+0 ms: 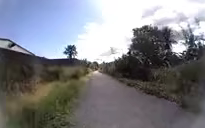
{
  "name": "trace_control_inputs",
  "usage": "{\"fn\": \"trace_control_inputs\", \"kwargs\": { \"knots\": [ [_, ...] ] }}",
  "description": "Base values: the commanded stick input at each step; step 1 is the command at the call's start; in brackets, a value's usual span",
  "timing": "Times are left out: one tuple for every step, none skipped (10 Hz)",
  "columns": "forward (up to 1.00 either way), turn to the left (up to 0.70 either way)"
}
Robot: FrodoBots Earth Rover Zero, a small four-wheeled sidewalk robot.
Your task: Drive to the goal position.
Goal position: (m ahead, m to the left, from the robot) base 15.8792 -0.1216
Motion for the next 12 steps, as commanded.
{"fn": "trace_control_inputs", "kwargs": {
  "knots": [
    [0.7,0.0],
    [0.7,0.0],
    [0.7,0.0],
    [0.7,0.0],
    [0.7,0.0],
    [0.7,0.0],
    [0.7,0.0],
    [0.7,0.0],
    [0.7,0.0],
    [0.7,0.0],
    [0.7,0.0],
    [0.7,0.0]
  ]
}}
